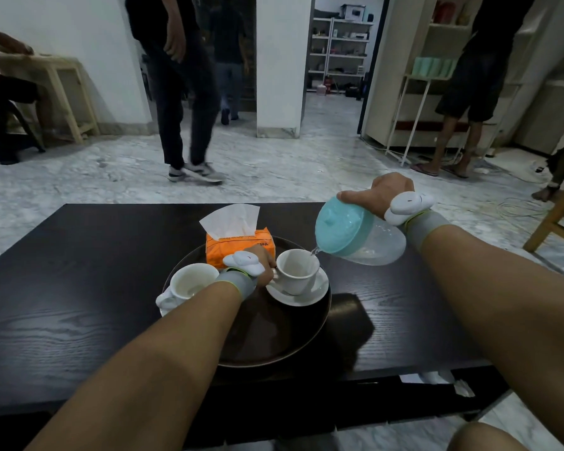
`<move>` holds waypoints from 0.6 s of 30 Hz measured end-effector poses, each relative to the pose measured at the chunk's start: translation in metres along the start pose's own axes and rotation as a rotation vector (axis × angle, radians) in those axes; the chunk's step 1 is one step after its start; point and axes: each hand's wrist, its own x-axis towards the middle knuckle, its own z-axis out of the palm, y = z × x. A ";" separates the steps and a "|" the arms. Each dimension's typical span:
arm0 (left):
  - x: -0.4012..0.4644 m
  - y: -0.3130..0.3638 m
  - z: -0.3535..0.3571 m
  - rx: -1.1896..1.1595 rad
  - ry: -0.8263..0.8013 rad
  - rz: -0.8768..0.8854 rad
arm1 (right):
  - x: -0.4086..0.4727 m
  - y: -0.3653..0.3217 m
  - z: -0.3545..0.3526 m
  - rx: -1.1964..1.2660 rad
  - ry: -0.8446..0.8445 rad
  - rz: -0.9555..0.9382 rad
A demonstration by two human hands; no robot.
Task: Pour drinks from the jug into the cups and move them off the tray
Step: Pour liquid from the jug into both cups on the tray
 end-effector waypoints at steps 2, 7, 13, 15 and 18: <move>0.000 0.000 0.000 -0.004 0.008 0.004 | 0.000 0.000 0.000 -0.003 -0.001 -0.002; 0.001 0.000 0.001 0.001 0.011 0.007 | -0.001 -0.003 -0.002 -0.027 -0.010 -0.015; 0.002 -0.004 0.001 0.011 0.007 0.005 | 0.002 -0.008 -0.002 -0.060 -0.001 -0.017; 0.003 -0.005 0.002 0.003 0.003 0.003 | 0.002 -0.008 -0.001 -0.061 0.002 -0.018; 0.003 -0.003 0.002 0.008 -0.004 0.002 | 0.003 -0.007 -0.001 -0.080 0.005 -0.022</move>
